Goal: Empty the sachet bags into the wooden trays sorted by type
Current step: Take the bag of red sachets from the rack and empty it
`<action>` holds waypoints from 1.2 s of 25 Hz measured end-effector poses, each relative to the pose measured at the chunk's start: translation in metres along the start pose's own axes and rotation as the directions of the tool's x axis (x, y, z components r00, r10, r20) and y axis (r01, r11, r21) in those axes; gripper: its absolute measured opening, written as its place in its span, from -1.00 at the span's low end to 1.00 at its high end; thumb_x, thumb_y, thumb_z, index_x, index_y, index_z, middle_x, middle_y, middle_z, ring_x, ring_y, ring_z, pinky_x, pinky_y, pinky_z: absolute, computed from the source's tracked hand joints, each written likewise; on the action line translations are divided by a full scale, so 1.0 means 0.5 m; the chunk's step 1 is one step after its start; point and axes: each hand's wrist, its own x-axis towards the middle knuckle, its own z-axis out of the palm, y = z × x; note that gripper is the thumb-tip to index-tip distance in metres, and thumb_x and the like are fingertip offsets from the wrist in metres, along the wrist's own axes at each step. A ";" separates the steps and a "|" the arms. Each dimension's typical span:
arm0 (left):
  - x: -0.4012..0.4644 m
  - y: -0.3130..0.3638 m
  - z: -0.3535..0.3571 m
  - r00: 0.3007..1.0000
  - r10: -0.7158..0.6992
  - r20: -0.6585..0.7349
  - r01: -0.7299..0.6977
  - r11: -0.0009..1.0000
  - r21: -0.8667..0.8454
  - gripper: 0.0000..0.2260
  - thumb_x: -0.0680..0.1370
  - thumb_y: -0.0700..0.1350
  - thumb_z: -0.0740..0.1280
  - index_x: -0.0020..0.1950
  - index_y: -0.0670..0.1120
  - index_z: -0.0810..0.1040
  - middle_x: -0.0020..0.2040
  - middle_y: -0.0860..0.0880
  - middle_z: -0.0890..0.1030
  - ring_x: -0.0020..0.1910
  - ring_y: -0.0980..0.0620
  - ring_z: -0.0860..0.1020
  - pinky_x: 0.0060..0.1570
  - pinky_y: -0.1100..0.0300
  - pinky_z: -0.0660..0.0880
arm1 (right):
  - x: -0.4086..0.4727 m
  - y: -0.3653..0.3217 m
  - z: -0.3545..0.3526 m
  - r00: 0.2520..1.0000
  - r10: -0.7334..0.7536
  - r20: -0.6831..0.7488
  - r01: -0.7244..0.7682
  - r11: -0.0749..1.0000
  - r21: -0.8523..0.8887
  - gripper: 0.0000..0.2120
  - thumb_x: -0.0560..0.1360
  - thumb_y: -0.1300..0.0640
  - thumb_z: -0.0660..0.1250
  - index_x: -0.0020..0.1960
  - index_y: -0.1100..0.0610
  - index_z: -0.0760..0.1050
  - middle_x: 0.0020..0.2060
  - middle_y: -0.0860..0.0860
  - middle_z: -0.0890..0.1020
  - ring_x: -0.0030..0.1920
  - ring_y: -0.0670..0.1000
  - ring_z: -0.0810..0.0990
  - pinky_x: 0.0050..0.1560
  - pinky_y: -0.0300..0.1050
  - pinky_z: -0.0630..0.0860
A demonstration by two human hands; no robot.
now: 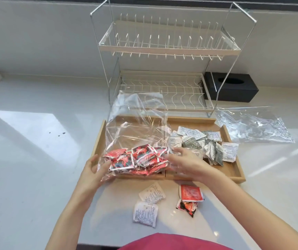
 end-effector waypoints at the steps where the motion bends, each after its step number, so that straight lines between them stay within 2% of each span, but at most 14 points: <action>1: 0.000 0.000 -0.005 0.999 -0.010 0.034 0.012 0.998 -0.058 -0.49 0.50 -0.18 0.29 0.42 -0.12 0.20 0.32 -0.09 0.43 0.18 -0.05 0.49 -0.02 0.18 0.48 | -0.006 -0.003 -0.007 0.999 0.015 0.049 -0.017 0.999 0.040 -0.38 0.44 0.09 0.36 0.40 0.18 0.17 0.00 0.03 0.54 -0.15 -0.08 0.61 -0.15 -0.25 0.56; 2: 0.001 0.003 -0.009 0.998 -0.008 0.061 0.015 0.994 -0.111 -0.51 0.50 -0.26 0.27 0.40 -0.14 0.23 0.28 -0.12 0.46 0.14 -0.06 0.52 -0.02 0.19 0.48 | -0.009 -0.006 -0.011 0.997 0.019 0.070 -0.020 1.000 0.016 -0.40 0.46 0.14 0.34 0.41 0.17 0.15 -0.01 0.05 0.56 -0.22 -0.10 0.61 -0.18 -0.25 0.54; 4: 0.002 0.013 -0.011 0.995 0.023 0.095 -0.008 0.988 -0.155 -0.61 0.50 -0.37 0.22 0.30 -0.12 0.37 0.07 -0.08 0.59 -0.08 0.05 0.62 -0.17 0.32 0.54 | -0.010 -0.011 -0.013 0.999 -0.010 0.045 0.018 0.981 -0.194 -0.44 0.50 0.13 0.27 0.43 0.14 0.12 0.08 0.12 0.55 -0.20 -0.09 0.58 -0.20 -0.20 0.51; 6: -0.002 0.024 -0.009 0.996 0.062 0.070 -0.056 0.995 -0.078 -0.64 0.51 -0.42 0.14 0.18 -0.08 0.47 -0.09 -0.07 0.62 -0.29 0.12 0.64 -0.34 0.41 0.53 | -0.005 -0.017 -0.014 0.997 -0.079 -0.007 0.069 0.911 -0.407 -0.46 0.52 0.09 0.22 0.44 0.12 0.13 0.15 0.13 0.53 -0.01 0.02 0.58 0.00 -0.07 0.53; 7: -0.002 0.027 -0.009 0.996 0.086 0.036 -0.086 0.996 0.000 -0.65 0.52 -0.41 0.10 0.16 -0.09 0.49 -0.11 -0.10 0.62 -0.33 0.07 0.63 -0.38 0.41 0.52 | -0.004 -0.022 -0.015 0.995 -0.101 -0.019 0.083 0.898 -0.431 -0.47 0.52 0.09 0.22 0.43 0.12 0.14 0.05 0.08 0.55 0.02 0.07 0.58 0.07 -0.01 0.52; 9: 0.004 0.028 -0.010 0.979 0.192 -0.072 -0.167 0.949 0.266 -0.69 0.54 -0.36 0.11 0.14 -0.11 0.53 -0.11 -0.15 0.62 -0.30 -0.04 0.57 -0.35 0.30 0.49 | -0.008 -0.036 -0.018 0.993 -0.119 -0.011 0.107 0.922 -0.373 -0.50 0.51 0.14 0.25 0.40 0.14 0.18 -0.24 -0.01 0.53 -0.18 0.05 0.64 -0.07 -0.03 0.59; 11: 0.009 0.029 -0.012 0.945 0.309 -0.112 -0.207 0.824 0.527 -0.72 0.53 -0.31 0.11 0.07 -0.08 0.56 -0.18 -0.15 0.63 -0.28 -0.09 0.55 -0.25 0.17 0.41 | -0.015 -0.051 -0.021 0.992 -0.128 -0.023 0.118 0.959 -0.259 -0.54 0.49 0.20 0.29 0.34 0.13 0.23 -0.35 0.04 0.55 -0.35 0.04 0.65 -0.36 -0.15 0.59; 13: 0.005 0.040 -0.016 0.934 0.343 -0.099 -0.226 0.784 0.578 -0.71 0.51 -0.30 0.08 -0.04 -0.04 0.56 -0.39 -0.08 0.63 -0.39 0.03 0.60 -0.30 0.21 0.43 | -0.026 -0.064 -0.027 0.986 -0.161 -0.051 0.149 0.973 -0.177 -0.61 0.46 0.21 0.33 0.26 0.13 0.32 -0.35 0.08 0.60 -0.36 0.06 0.66 -0.46 -0.22 0.54; 16: -0.001 0.068 -0.029 0.914 0.388 -0.119 -0.263 0.791 0.553 -0.69 0.50 -0.27 0.07 -0.22 0.06 0.49 -0.59 -0.06 0.54 -0.56 0.12 0.54 -0.34 0.35 0.46 | -0.043 -0.091 -0.036 0.967 -0.243 -0.075 0.236 0.967 -0.096 -0.76 0.47 0.21 0.33 0.13 0.17 0.43 -0.41 0.06 0.62 -0.50 -0.11 0.61 -0.54 -0.32 0.46; 19: -0.005 0.110 -0.031 0.892 0.414 -0.179 -0.356 0.890 0.285 -0.68 0.54 -0.29 0.07 -0.23 0.04 0.49 -0.41 -0.10 0.49 -0.54 0.15 0.49 -0.35 0.21 0.54 | -0.056 -0.134 -0.050 0.932 -0.344 -0.118 0.346 0.938 0.002 -0.90 0.51 0.24 0.25 0.02 0.17 0.48 -0.37 0.07 0.60 -0.50 -0.17 0.58 -0.49 -0.35 0.49; 21: -0.007 0.149 -0.037 0.895 0.407 -0.185 -0.405 0.913 0.047 -0.69 0.56 -0.30 0.06 -0.21 0.00 0.49 -0.34 -0.08 0.46 -0.51 0.23 0.49 -0.39 0.31 0.56 | -0.061 -0.168 -0.063 0.906 -0.403 -0.131 0.414 0.907 0.074 -0.89 0.53 0.24 0.21 -0.08 0.13 0.51 -0.36 0.03 0.59 -0.46 -0.19 0.59 -0.41 -0.37 0.52; 23: -0.009 0.183 -0.045 0.886 0.426 -0.183 -0.444 0.893 -0.068 -0.69 0.57 -0.29 0.06 -0.19 -0.01 0.51 -0.30 -0.04 0.46 -0.44 0.23 0.50 -0.34 0.40 0.54 | -0.064 -0.196 -0.073 0.887 -0.447 -0.118 0.459 0.881 0.117 -0.84 0.54 0.23 0.20 -0.11 0.12 0.54 -0.36 0.00 0.58 -0.41 -0.19 0.61 -0.35 -0.37 0.55; 27: -0.008 0.221 -0.051 0.862 0.470 -0.191 -0.494 0.863 -0.103 -0.69 0.58 -0.28 0.06 -0.16 0.01 0.53 -0.29 0.01 0.50 -0.29 0.12 0.50 -0.28 0.44 0.52 | -0.067 -0.227 -0.082 0.880 -0.466 -0.087 0.474 0.869 0.144 -0.83 0.54 0.23 0.19 -0.12 0.11 0.56 -0.35 0.00 0.59 -0.37 -0.17 0.63 -0.28 -0.33 0.59; 30: -0.005 0.256 -0.050 0.831 0.520 -0.197 -0.546 0.831 -0.107 -0.69 0.58 -0.27 0.08 -0.16 0.01 0.53 -0.40 0.13 0.58 -0.32 0.21 0.55 -0.22 0.44 0.53 | -0.072 -0.258 -0.091 0.857 -0.502 -0.114 0.515 0.841 0.167 -0.82 0.54 0.24 0.20 -0.12 0.11 0.56 -0.41 -0.04 0.63 -0.38 -0.17 0.63 -0.32 -0.36 0.55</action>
